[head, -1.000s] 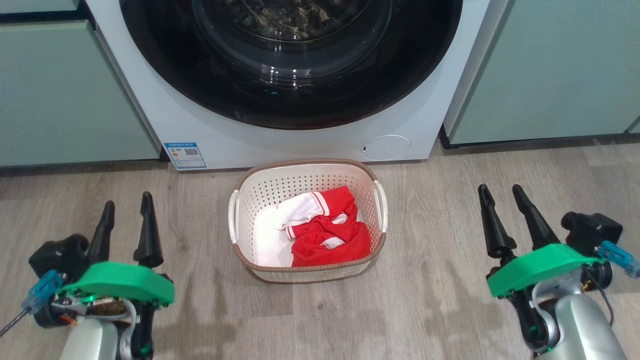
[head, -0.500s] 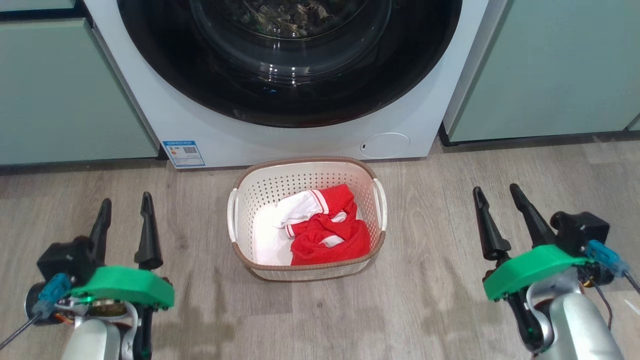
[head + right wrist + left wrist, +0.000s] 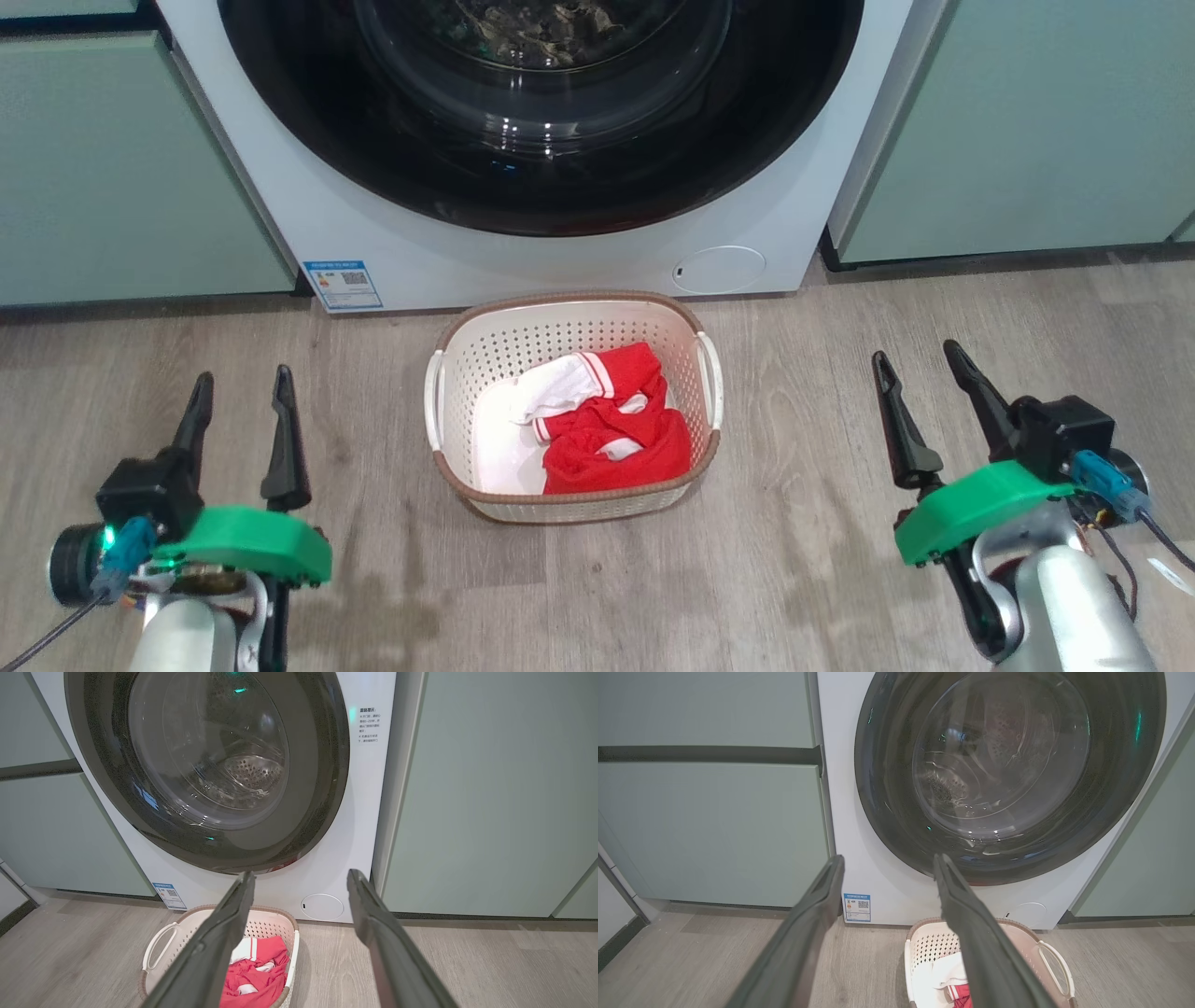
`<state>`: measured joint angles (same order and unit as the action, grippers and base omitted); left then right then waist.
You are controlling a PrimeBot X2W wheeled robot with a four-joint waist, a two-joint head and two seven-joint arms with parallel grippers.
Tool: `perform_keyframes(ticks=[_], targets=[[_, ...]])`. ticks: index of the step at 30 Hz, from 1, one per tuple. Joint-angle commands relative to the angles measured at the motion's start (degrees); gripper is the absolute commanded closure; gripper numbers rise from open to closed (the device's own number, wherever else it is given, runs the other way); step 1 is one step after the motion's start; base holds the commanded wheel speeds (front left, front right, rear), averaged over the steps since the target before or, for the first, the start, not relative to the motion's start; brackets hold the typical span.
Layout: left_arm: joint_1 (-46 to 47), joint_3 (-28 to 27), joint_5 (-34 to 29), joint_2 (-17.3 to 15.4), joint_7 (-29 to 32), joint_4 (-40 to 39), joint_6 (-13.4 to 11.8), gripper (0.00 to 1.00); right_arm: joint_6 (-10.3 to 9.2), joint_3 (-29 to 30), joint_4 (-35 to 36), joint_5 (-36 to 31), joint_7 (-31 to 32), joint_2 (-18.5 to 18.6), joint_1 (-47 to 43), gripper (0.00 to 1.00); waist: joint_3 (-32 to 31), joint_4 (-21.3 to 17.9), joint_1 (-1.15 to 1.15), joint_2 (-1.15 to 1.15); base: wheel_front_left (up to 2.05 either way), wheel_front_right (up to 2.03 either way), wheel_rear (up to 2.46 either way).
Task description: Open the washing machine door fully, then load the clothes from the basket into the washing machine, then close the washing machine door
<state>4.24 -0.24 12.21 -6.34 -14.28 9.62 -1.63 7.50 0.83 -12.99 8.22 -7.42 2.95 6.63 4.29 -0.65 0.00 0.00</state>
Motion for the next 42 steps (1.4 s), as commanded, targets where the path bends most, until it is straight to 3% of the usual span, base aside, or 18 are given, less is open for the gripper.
perform_keyframes(ticks=[1,33,42], targets=[[2.09,-2.27,-0.34,-0.44,-0.72,-1.42,0.2,0.0,-0.01,-1.57,2.16,-0.3,-0.58,-0.07,2.54,0.0,-0.09,0.04,0.0,0.0,0.0,0.0,0.0],[2.58,-3.39,1.0,0.48,-0.72,-0.52,0.94,0.0,-0.01,-1.51,2.55,2.19,-1.24,-0.07,2.53,0.0,0.16,0.25,0.0,0.0,0.0,0.0,0.0],[2.77,-3.59,0.7,0.6,-0.72,-0.78,2.03,0.0,-0.01,-1.34,2.72,2.35,-1.22,-0.07,2.85,0.0,0.74,0.0,0.0,0.0,0.58,0.58,-1.16]])
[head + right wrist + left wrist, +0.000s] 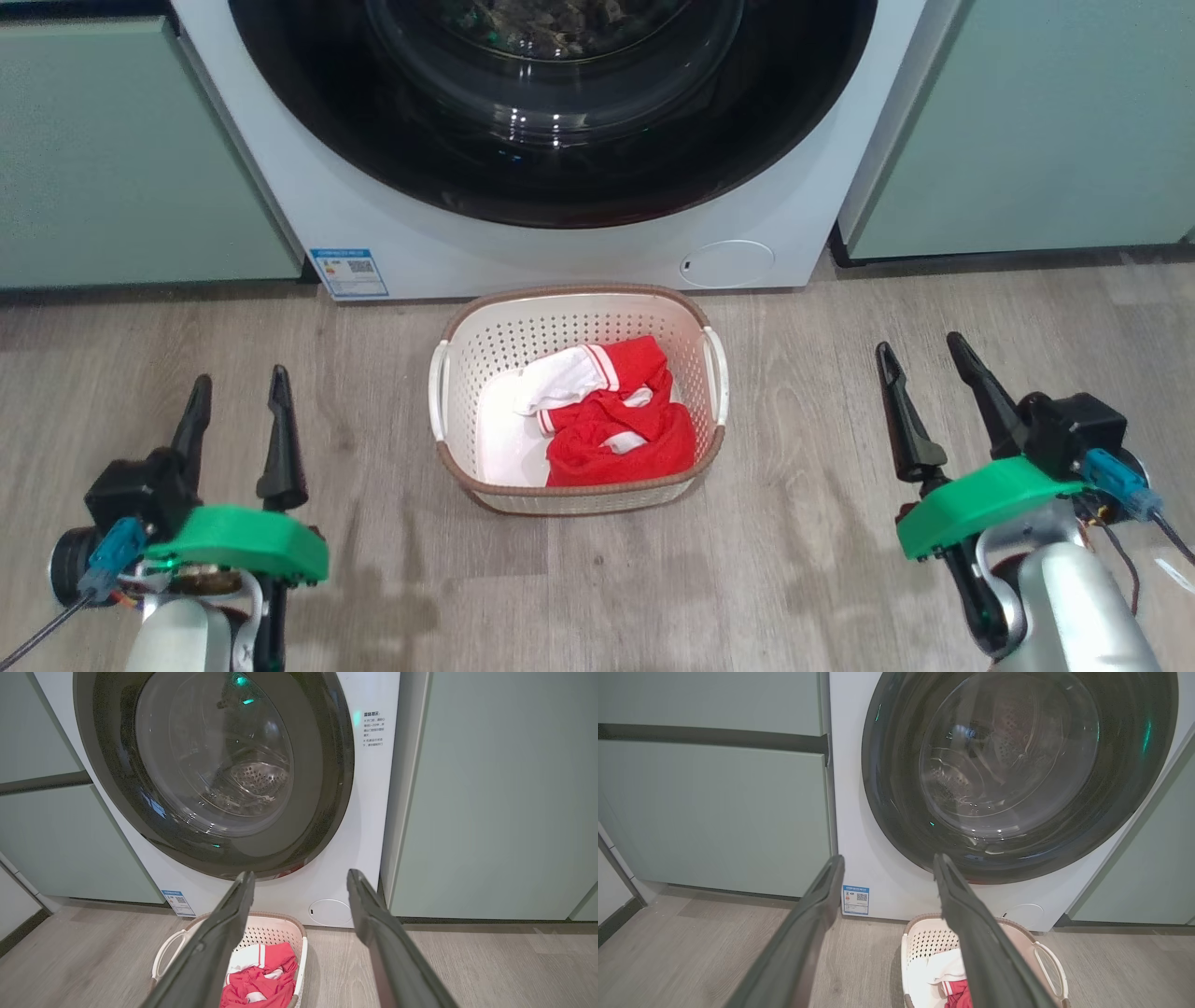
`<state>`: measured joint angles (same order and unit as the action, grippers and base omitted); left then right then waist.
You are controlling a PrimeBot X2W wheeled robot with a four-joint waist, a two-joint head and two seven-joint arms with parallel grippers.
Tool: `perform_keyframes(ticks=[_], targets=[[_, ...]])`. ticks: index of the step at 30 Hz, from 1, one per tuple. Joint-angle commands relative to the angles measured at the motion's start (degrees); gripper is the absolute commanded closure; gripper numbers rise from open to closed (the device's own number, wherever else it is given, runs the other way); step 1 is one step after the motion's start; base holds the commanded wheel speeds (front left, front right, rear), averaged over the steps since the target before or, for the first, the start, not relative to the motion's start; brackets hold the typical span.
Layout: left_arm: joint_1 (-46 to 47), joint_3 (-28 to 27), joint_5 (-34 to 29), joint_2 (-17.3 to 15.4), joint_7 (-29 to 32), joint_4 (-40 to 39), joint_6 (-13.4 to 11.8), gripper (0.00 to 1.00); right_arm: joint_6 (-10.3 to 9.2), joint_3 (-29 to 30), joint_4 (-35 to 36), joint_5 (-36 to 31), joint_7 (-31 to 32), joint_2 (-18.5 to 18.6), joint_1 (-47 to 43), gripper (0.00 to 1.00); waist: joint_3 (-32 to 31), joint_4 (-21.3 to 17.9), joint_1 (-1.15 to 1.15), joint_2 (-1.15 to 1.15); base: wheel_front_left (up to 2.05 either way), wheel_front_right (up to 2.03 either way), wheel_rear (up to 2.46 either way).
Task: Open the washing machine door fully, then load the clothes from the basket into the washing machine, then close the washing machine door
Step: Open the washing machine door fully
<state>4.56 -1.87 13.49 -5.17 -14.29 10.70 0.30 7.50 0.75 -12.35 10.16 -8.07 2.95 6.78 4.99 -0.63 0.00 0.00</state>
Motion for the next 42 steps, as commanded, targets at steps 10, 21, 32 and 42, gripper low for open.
perform_keyframes(ticks=[10,21,32,42], targets=[[2.86,-2.07,-1.32,-0.61,-0.71,-1.89,0.97,0.0,-0.01,-0.77,1.99,0.82,-0.91,-0.07,2.92,0.0,0.59,-0.57,0.0,0.0,1.18,1.18,-2.35],[3.12,-2.42,-1.58,-0.31,-0.71,-2.68,1.89,0.0,-0.01,-0.81,1.93,1.08,-1.13,-0.07,3.07,0.0,0.82,-1.3,0.0,0.0,1.17,1.17,-2.34],[2.77,-2.7,-2.51,0.05,-0.71,-3.18,2.27,0.0,-0.01,-0.57,1.65,1.64,-1.44,-0.07,2.99,0.0,0.58,-1.7,0.0,0.0,0.43,0.43,-0.85],[3.07,-2.91,-2.8,0.21,-0.71,-2.68,2.74,0.0,-0.01,-0.74,1.46,1.83,-1.72,-0.07,3.05,0.0,0.62,-1.71,0.0,0.0,0.0,0.0,0.0]])
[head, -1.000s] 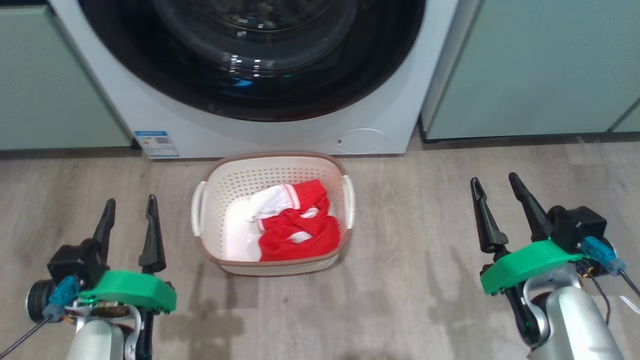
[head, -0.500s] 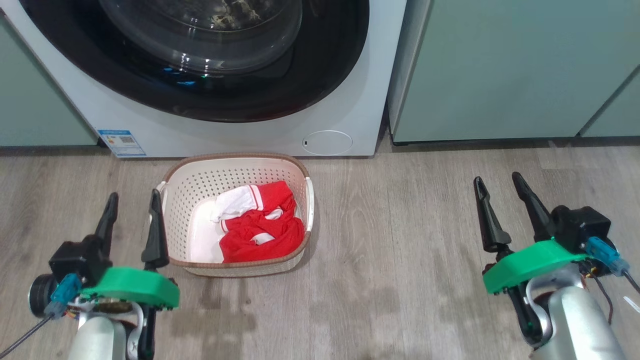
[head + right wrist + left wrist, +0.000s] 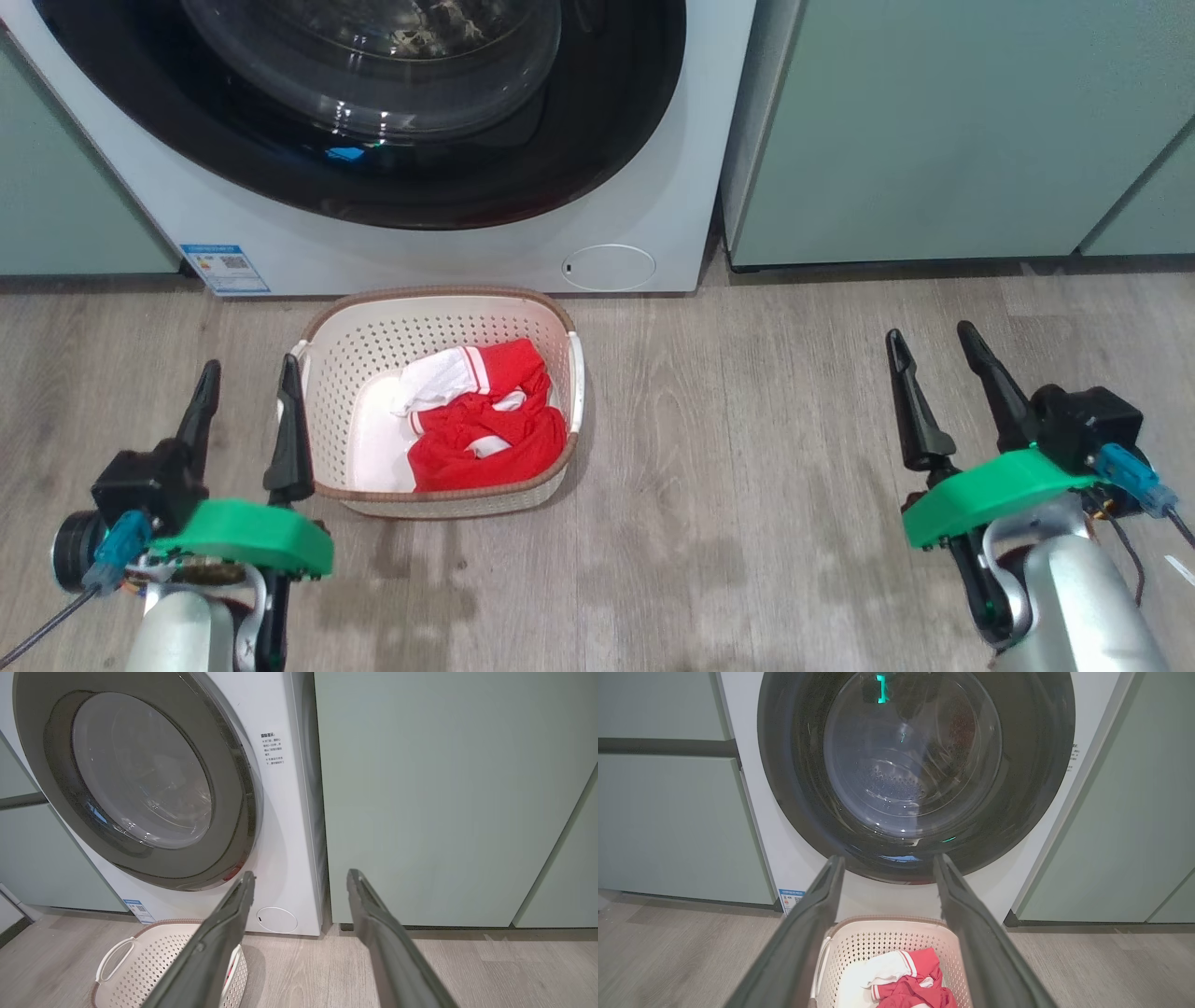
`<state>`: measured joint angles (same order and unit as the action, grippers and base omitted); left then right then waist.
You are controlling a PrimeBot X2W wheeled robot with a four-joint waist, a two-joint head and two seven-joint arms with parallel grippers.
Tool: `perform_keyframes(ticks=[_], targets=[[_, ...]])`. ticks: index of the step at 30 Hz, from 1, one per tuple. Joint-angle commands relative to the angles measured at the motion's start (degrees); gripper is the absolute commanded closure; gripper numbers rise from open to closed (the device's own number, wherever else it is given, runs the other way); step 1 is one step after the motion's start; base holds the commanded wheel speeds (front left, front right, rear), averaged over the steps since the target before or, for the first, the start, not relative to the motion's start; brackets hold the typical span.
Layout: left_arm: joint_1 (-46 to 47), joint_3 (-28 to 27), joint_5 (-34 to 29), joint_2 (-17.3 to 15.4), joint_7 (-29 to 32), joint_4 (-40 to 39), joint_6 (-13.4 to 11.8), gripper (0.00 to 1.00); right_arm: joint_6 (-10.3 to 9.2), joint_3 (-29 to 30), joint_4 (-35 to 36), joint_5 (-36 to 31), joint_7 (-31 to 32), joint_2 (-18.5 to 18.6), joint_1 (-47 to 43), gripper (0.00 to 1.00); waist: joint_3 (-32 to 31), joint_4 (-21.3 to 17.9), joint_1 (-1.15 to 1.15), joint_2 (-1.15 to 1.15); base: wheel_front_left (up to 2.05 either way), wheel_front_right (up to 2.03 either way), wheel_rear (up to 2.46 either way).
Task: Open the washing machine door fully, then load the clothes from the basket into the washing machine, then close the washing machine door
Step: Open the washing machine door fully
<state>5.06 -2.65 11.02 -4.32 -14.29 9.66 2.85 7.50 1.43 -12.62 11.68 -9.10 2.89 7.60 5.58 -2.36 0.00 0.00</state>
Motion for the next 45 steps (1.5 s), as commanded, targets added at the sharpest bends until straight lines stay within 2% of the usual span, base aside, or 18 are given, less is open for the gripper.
perform_keyframes(ticks=[1,17,19,27,30,32,40,43,45], targets=[[2.58,-2.16,-0.35,-0.63,-0.71,-1.65,0.24,0.0,-0.01,-1.43,1.71,0.3,-0.7,-0.02,2.27,0.0,0.04,0.04,0.0,0.0,0.0,0.0,0.0],[2.7,-2.27,-0.91,-0.52,-0.71,-1.64,0.47,0.0,-0.01,-1.5,1.44,0.76,-0.89,-0.02,2.69,0.0,0.52,-0.02,0.0,0.0,0.0,0.0,0.0],[2.73,-2.26,-1.0,-0.51,-0.71,-1.69,0.5,0.0,-0.01,-1.7,1.61,1.67,-1.18,-0.02,2.81,1.0,0.63,-0.02,0.0,0.0,0.0,0.0,0.0],[2.97,-2.41,-1.15,-0.42,-0.71,-2.38,0.42,0.0,-0.01,-1.81,1.87,3.81,-1.63,-0.02,3.93,1.0,1.81,-0.18,0.0,0.0,0.0,0.0,0.0],[3.39,-2.46,-1.4,-0.63,-0.71,-2.83,0.4,0.0,-0.01,-1.43,2.19,8.05,-1.45,-0.02,4.77,1.0,2.97,-0.23,0.0,0.0,0.0,0.0,0.0],[3.89,-2.53,-1.39,-0.67,-0.71,-3.26,0.42,0.0,-0.01,-1.23,2.35,15.41,-0.79,-0.02,6.21,1.0,4.11,-0.23,0.0,0.0,0.0,0.0,0.0],[8.22,-1.03,-1.09,-0.19,-0.71,-4.78,1.09,0.0,-0.01,4.27,-0.7,56.28,8.11,-0.02,16.49,1.0,10.66,2.49,0.0,0.0,0.0,0.0,0.0],[9.75,-0.82,-0.81,0.04,-0.71,-5.35,1.3,0.0,-0.01,6.53,-3.36,66.2,12.7,-0.02,21.26,1.0,12.84,3.33,0.0,0.0,0.0,0.0,0.0],[10.55,-0.71,-0.67,0.21,-0.71,-5.91,1.36,0.0,-0.01,7.86,-5.47,70.02,15.97,0.11,24.68,1.0,14.33,3.85,0.0,0.0,0.0,0.0,0.0]])
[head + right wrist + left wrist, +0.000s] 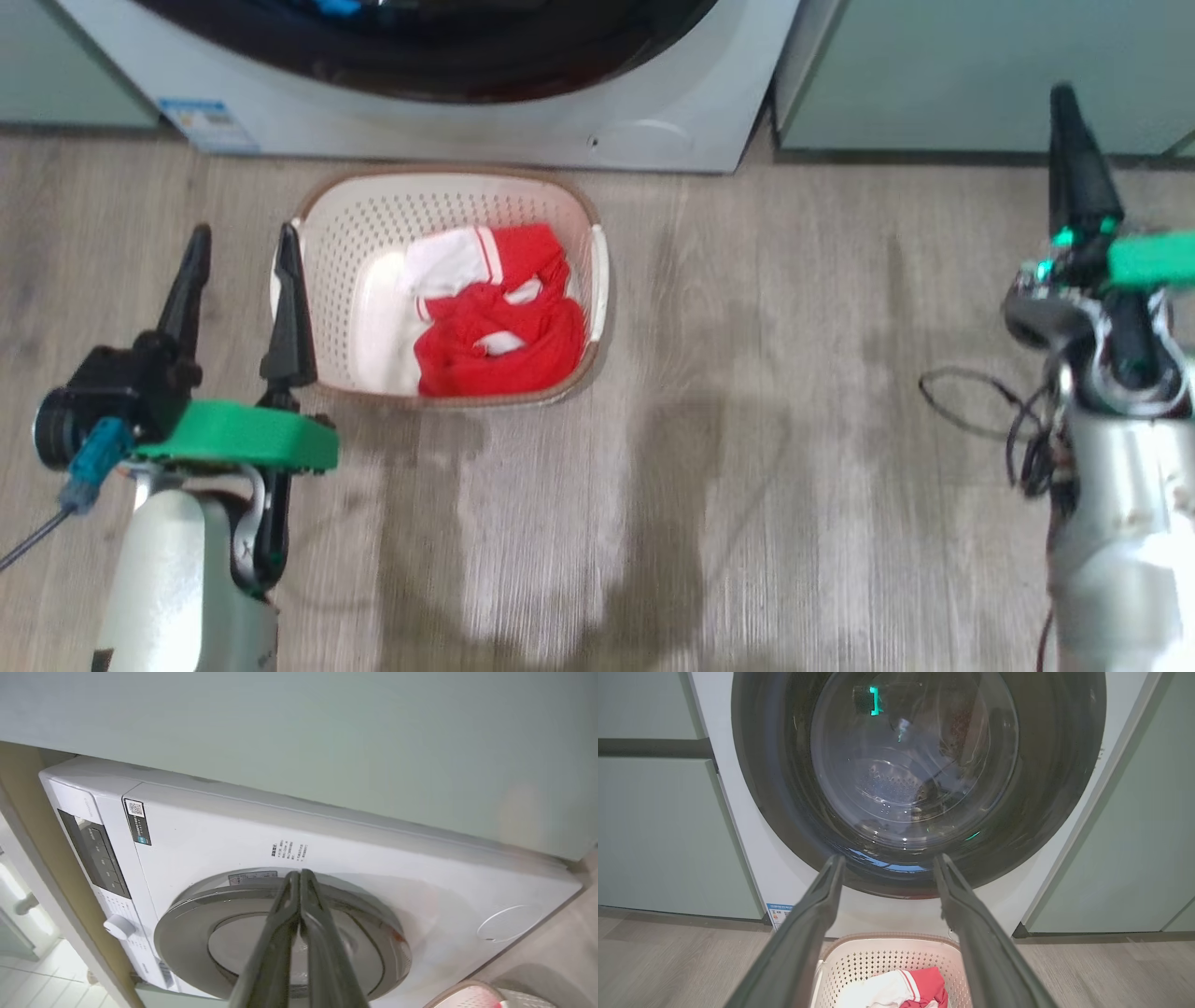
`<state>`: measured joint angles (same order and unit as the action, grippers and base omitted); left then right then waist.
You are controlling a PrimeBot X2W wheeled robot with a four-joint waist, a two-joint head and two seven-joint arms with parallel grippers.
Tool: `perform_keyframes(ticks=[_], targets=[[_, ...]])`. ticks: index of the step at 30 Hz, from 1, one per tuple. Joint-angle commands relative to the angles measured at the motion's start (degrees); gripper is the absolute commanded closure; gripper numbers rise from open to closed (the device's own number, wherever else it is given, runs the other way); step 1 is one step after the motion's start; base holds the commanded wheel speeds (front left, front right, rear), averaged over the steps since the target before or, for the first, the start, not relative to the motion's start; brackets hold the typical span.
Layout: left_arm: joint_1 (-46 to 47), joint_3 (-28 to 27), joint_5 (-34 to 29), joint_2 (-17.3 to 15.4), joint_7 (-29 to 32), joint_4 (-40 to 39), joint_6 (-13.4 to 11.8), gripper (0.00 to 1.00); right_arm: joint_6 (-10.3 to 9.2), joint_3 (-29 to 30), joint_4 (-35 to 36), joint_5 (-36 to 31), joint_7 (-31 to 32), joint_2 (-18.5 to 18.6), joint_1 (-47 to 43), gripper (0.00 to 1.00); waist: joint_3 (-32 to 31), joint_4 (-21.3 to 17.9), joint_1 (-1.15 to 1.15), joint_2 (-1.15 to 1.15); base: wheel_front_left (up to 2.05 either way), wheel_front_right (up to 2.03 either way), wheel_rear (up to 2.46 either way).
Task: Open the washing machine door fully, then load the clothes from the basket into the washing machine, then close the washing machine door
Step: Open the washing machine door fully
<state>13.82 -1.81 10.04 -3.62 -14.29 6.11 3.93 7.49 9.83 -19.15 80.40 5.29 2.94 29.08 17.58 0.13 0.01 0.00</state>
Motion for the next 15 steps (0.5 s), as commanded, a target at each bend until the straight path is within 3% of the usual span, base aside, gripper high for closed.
perform_keyframes(ticks=[1,7,15], targets=[[2.2,-1.5,0.37,-0.41,-0.71,-2.66,0.32,0.0,0.0,-0.05,-0.16,2.87,3.31,0.29,4.94,1.0,3.07,1.61,-0.01,0.0,0.0,0.0,0.0],[4.94,-0.94,0.8,0.01,-0.71,-3.57,0.74,0.0,0.0,1.07,-8.81,7.59,11.15,3.38,15.75,1.0,6.86,3.29,-0.01,0.0,0.0,0.0,0.0],[6.51,-0.36,0.81,0.32,-0.71,-4.34,1.22,0.0,0.0,-1.16,-17.51,8.9,18.97,6.4,28.44,1.0,10.02,4.6,-0.01,0.0,0.0,0.0,0.0]])
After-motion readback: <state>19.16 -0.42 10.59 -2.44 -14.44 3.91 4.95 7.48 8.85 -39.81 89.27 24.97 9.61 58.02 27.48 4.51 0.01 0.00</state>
